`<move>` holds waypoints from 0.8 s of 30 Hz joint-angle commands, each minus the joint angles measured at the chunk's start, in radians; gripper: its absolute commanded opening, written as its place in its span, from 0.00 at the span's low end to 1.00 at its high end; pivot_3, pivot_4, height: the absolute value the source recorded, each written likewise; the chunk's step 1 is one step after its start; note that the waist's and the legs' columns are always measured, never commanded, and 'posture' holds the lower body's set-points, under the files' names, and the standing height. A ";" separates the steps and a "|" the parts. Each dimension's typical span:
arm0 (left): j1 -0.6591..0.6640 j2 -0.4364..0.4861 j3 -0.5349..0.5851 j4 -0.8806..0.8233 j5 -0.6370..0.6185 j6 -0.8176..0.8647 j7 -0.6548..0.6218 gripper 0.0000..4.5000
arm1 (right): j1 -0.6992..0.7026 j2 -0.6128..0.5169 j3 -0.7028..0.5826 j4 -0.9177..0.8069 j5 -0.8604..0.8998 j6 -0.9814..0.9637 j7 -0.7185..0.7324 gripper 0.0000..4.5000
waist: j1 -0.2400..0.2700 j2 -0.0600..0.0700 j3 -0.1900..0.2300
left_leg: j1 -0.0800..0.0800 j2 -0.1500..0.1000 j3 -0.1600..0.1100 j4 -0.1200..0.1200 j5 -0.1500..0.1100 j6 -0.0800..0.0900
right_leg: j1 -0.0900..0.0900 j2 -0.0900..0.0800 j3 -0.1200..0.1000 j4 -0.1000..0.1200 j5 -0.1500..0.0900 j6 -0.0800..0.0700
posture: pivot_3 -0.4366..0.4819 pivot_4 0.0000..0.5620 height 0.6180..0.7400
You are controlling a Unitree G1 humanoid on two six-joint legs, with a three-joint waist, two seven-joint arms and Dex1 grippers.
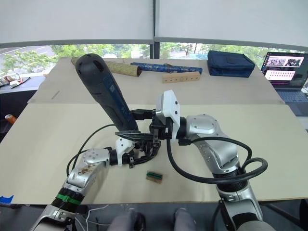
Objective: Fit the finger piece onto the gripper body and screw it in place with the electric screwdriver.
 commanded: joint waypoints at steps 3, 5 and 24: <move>0.028 0.011 -0.038 0.011 0.002 0.037 -0.030 0.51 | -0.027 -0.002 -0.024 -0.044 0.006 -0.041 0.002 0.43 | 0.000 0.000 0.000 | 0.000 0.000 0.000 0.000 0.000 0.000 | 0.000 0.000 0.000 0.000 0.000 0.000 | 0.48 0.27 1.00; 0.028 0.011 -0.039 0.012 0.002 0.037 -0.031 0.51 | -0.029 -0.006 -0.021 -0.044 0.003 -0.041 0.005 0.43 | 0.000 0.000 0.000 | 0.000 0.000 0.000 0.000 0.000 0.000 | 0.000 0.000 0.000 0.000 0.000 0.000 | 0.48 0.27 1.00; 0.030 0.005 -0.043 0.011 0.000 0.040 -0.032 0.51 | -0.024 -0.010 -0.011 -0.037 -0.012 -0.039 0.004 0.43 | 0.001 0.000 0.000 | 0.000 0.000 0.000 0.000 0.000 0.000 | 0.000 0.000 0.000 0.000 0.000 0.000 | 0.48 0.27 1.00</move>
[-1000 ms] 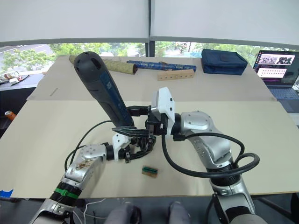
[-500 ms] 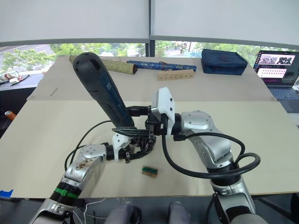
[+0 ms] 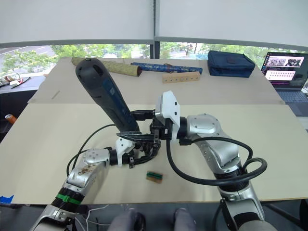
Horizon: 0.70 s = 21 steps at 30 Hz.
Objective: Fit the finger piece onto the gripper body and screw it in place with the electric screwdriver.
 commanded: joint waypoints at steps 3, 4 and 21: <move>0.031 0.005 -0.041 0.011 0.000 0.038 -0.027 0.51 | 0.001 0.020 -0.027 -0.029 0.020 -0.033 -0.019 0.43 | 0.000 0.000 0.000 | 0.000 0.000 0.000 0.000 0.000 0.000 | 0.000 0.000 0.000 0.000 0.000 0.000 | 0.48 0.27 1.00; 0.032 0.005 -0.041 0.011 -0.001 0.038 -0.027 0.51 | 0.009 0.024 -0.029 -0.027 0.023 -0.031 -0.023 0.43 | 0.000 0.000 0.000 | 0.000 0.000 0.000 0.000 0.000 0.000 | 0.000 0.000 0.000 0.000 0.000 0.000 | 0.48 0.27 1.00; 0.028 0.007 -0.038 0.013 -0.004 0.045 -0.032 0.51 | 0.118 0.048 -0.014 0.036 -0.025 -0.098 -0.054 0.43 | 0.000 0.000 -0.001 | 0.003 0.000 0.000 0.000 0.000 0.000 | 0.002 0.000 0.001 0.000 0.000 0.000 | 0.48 0.27 1.00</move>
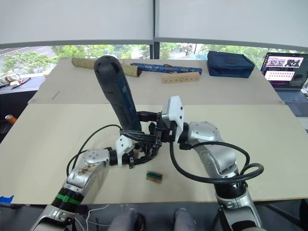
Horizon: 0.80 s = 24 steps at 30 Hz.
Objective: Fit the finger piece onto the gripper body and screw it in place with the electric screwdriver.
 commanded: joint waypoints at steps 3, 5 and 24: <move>0.028 0.006 -0.037 0.012 -0.005 0.041 -0.032 0.51 | 0.034 -0.005 0.025 0.025 -0.045 -0.038 -0.007 0.43 | 0.000 0.000 -0.001 | 0.000 0.000 0.000 0.000 0.000 0.000 | 0.000 0.000 0.000 0.000 0.000 0.000 | 0.48 0.27 1.00; 0.028 0.006 -0.037 0.011 -0.006 0.042 -0.032 0.51 | 0.038 -0.006 0.033 0.031 -0.054 -0.047 -0.011 0.43 | 0.000 0.000 -0.002 | 0.001 0.000 0.000 0.000 0.000 0.000 | 0.000 0.000 0.000 0.000 0.000 0.000 | 0.48 0.27 1.00; 0.024 0.006 -0.029 0.010 -0.010 0.056 -0.033 0.51 | 0.047 -0.001 0.095 0.100 -0.088 -0.004 -0.079 0.43 | -0.004 0.000 -0.014 | 0.004 0.001 0.000 -0.001 0.000 -0.001 | 0.001 0.000 0.001 -0.001 0.000 0.000 | 0.48 0.27 1.00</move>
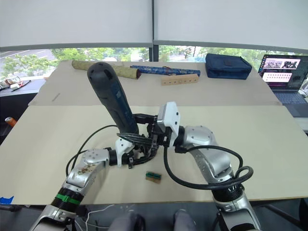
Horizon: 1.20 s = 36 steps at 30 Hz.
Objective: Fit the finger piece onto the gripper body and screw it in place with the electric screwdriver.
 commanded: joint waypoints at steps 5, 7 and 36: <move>0.024 0.003 -0.031 0.007 -0.012 0.031 -0.033 0.51 | 0.031 -0.012 0.027 0.096 -0.053 0.085 -0.055 0.43 | -0.002 0.001 -0.005 | 0.001 0.000 0.000 0.000 0.000 0.000 | 0.000 0.000 0.000 0.000 0.000 0.000 | 0.48 0.27 1.00; 0.025 0.003 -0.030 0.007 -0.012 0.031 -0.031 0.51 | 0.031 -0.016 0.029 0.099 -0.058 0.083 -0.060 0.43 | -0.002 0.001 -0.006 | 0.002 0.000 0.000 -0.001 -0.001 0.001 | 0.001 0.000 0.000 0.000 0.000 0.000 | 0.48 0.27 1.00; 0.026 0.004 -0.024 0.011 -0.010 0.032 -0.032 0.51 | 0.044 -0.030 0.061 0.103 -0.090 -0.071 0.014 0.43 | -0.005 0.002 -0.008 | 0.004 0.001 0.000 -0.002 -0.002 0.003 | 0.001 0.000 0.001 -0.001 -0.002 -0.003 | 0.48 0.27 1.00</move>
